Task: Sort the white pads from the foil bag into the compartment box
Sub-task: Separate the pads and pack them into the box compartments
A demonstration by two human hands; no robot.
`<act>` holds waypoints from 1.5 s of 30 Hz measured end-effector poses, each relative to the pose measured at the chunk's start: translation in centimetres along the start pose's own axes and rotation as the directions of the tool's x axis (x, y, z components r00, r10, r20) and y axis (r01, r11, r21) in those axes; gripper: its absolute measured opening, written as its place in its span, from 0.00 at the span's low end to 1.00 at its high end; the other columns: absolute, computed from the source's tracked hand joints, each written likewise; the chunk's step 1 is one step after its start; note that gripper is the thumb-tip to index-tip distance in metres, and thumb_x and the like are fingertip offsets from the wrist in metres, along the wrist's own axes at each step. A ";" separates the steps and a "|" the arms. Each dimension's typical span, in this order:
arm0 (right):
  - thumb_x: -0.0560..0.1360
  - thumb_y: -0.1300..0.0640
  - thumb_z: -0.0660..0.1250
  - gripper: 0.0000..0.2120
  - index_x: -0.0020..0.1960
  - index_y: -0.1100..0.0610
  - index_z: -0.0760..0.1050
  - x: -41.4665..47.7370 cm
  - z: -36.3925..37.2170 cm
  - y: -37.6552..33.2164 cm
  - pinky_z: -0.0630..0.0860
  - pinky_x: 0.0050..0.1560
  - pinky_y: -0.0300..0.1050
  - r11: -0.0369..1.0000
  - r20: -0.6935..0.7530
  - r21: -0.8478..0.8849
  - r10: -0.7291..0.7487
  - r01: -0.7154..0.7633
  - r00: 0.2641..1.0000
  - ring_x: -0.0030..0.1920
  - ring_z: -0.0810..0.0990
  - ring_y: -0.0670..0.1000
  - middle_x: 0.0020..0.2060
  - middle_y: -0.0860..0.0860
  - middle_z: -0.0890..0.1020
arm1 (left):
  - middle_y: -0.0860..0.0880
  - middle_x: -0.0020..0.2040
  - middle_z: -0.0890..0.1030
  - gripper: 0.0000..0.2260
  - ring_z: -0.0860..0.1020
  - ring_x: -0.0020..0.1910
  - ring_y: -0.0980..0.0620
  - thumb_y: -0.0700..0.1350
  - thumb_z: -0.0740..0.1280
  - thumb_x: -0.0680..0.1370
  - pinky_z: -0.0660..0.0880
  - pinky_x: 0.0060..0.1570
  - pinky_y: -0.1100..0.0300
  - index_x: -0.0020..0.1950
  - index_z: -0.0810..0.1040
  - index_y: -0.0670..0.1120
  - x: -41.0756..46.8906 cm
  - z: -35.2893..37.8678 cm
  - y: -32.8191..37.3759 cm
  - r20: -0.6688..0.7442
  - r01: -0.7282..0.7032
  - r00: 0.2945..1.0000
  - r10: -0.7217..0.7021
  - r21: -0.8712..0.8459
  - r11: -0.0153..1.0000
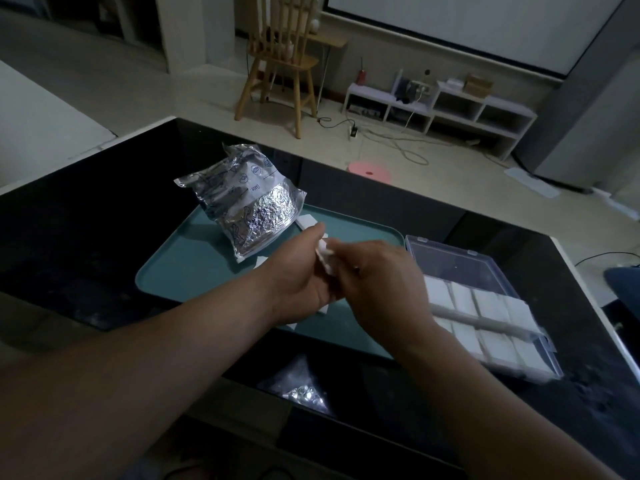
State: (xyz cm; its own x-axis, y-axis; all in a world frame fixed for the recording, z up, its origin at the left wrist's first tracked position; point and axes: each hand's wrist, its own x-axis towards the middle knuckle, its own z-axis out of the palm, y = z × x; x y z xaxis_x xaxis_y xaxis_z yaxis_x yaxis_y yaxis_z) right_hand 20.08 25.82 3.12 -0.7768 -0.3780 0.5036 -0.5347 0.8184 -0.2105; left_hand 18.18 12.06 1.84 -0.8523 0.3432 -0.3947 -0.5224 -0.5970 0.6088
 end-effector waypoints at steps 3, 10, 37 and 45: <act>0.80 0.47 0.65 0.12 0.53 0.47 0.86 -0.3 0.6 0.4 0.77 0.52 0.55 0.998 0.053 -0.034 -0.051 0.053 0.997 0.50 0.84 0.53 0.45 0.45 0.87 | 0.51 0.38 0.70 0.17 0.71 0.33 0.54 0.56 0.53 0.86 0.75 0.37 0.60 0.42 0.70 0.51 0.0 -0.6 0.4 -0.033 -0.014 0.999 0.014 0.006 1.000; 0.84 0.53 0.64 0.11 0.60 0.50 0.85 0.9 0.1 0.7 0.73 0.54 0.35 0.893 0.112 0.357 0.249 -0.273 0.962 0.54 0.79 0.43 0.54 0.44 0.85 | 0.45 0.46 0.74 0.02 0.78 0.36 0.51 0.42 0.65 0.82 0.82 0.37 0.54 0.51 0.77 0.45 0.1 -1.0 1.8 -0.089 -0.079 0.993 0.077 -0.013 0.997; 0.82 0.57 0.64 0.12 0.59 0.52 0.85 3.2 5.8 3.8 0.74 0.49 0.48 0.984 0.449 -0.012 0.165 -0.179 0.878 0.54 0.80 0.56 0.53 0.52 0.85 | 0.45 0.44 0.75 0.12 0.71 0.33 0.54 0.30 0.59 0.78 0.67 0.22 0.67 0.53 0.76 0.45 -1.5 -3.9 4.1 -0.305 -0.058 0.939 0.160 0.317 0.947; 0.80 0.55 0.64 0.09 0.45 0.56 0.81 3.0 3.6 3.7 0.79 0.42 0.52 0.956 0.259 0.007 0.281 -0.292 0.924 0.41 0.80 0.56 0.39 0.52 0.83 | 0.46 0.41 0.76 0.08 0.75 0.34 0.52 0.34 0.64 0.80 0.75 0.27 0.62 0.53 0.74 0.47 -0.6 -3.7 2.7 -0.278 -0.138 0.915 0.293 0.467 0.873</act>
State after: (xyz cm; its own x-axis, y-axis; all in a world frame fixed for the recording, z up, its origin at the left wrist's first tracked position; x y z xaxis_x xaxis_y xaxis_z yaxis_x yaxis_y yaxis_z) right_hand 14.61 26.15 0.88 -0.9542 -0.2314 0.1897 -0.2863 0.8903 -0.3541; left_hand 17.38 7.59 1.19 -0.9253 -0.0620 -0.3740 -0.3514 -0.2297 0.9076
